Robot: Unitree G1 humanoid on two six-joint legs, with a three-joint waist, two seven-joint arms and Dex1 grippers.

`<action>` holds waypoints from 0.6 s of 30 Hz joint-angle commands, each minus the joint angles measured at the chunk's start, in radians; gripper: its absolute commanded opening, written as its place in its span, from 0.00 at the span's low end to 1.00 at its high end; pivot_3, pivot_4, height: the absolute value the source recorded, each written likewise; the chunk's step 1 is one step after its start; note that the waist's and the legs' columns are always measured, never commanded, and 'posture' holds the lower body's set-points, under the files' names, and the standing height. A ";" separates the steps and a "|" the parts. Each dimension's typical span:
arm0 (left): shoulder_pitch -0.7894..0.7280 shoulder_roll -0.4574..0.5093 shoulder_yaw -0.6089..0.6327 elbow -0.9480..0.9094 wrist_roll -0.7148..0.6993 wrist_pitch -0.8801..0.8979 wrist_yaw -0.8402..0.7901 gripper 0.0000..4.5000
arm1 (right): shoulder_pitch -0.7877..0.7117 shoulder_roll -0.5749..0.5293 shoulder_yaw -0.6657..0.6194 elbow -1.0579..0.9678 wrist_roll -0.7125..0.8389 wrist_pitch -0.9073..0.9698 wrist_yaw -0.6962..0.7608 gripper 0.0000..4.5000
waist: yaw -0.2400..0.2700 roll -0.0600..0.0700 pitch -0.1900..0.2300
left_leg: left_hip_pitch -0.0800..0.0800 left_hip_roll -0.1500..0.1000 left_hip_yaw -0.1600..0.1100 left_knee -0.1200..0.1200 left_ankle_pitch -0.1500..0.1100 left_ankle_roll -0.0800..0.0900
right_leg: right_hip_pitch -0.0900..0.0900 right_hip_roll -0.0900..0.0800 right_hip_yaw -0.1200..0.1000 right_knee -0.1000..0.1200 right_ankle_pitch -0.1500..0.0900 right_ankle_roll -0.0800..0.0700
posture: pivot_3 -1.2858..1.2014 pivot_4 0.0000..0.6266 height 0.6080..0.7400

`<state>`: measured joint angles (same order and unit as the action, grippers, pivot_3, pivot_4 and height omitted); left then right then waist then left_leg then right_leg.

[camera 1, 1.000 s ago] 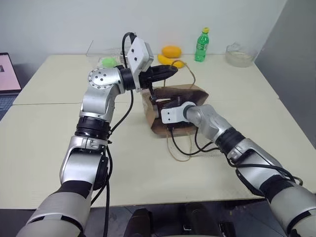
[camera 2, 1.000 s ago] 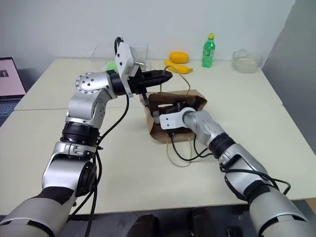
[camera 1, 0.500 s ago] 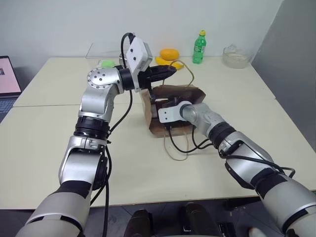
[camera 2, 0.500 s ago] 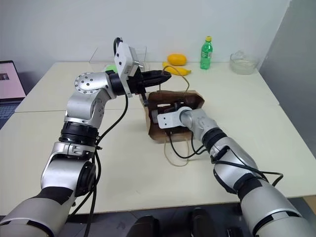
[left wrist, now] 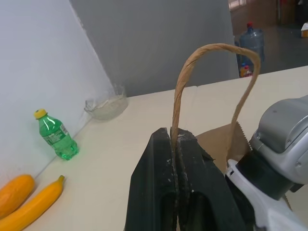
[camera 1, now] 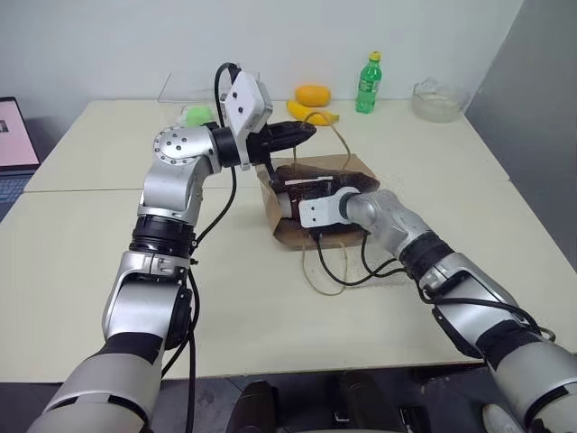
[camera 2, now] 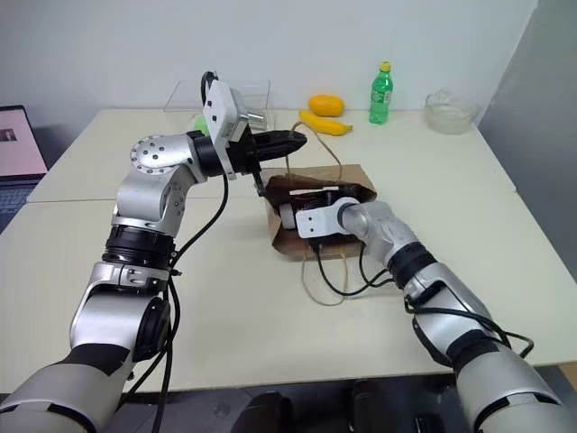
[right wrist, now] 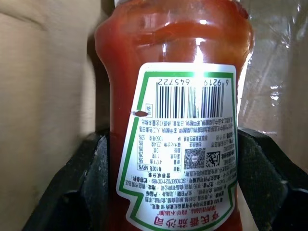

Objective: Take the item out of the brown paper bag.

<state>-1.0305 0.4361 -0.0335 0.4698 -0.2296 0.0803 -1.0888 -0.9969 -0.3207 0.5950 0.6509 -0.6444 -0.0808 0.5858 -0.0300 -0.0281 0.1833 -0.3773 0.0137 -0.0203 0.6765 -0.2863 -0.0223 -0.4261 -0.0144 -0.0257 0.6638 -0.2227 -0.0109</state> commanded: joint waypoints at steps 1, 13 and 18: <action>-0.011 0.009 0.018 -0.034 -0.011 -0.010 0.009 0.00 | 0.032 -0.043 -0.050 -0.197 0.034 0.025 0.079 0.73 | 0.001 0.000 0.000 | -0.002 0.000 -0.001 0.000 0.000 0.000 | -0.002 0.000 0.000 0.000 0.000 0.000 | 0.52 0.24 1.00; -0.016 0.005 0.013 -0.017 -0.005 -0.011 0.018 0.00 | 0.146 -0.116 -0.192 -0.577 0.290 0.124 0.335 0.73 | 0.001 0.000 0.000 | -0.005 -0.002 -0.002 0.000 0.000 0.000 | -0.005 -0.001 -0.002 0.000 0.000 0.001 | 0.52 0.24 1.00; -0.016 -0.002 0.009 -0.016 -0.003 -0.011 0.022 0.00 | 0.179 -0.159 -0.269 -0.669 0.475 0.120 0.446 0.73 | 0.002 0.000 0.000 | -0.005 -0.002 -0.003 0.000 0.000 0.000 | -0.005 -0.001 -0.003 0.000 0.000 0.001 | 0.52 0.24 1.00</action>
<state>-1.0304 0.4341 -0.0337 0.4776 -0.2292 0.0800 -1.0769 -0.8036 -0.4671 0.3849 0.0414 -0.2347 0.0522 1.0050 -0.0280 -0.0283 0.1837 -0.3827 0.0122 -0.0232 0.6770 -0.2863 -0.0222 -0.4305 -0.0151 -0.0295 0.6632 -0.2230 -0.0100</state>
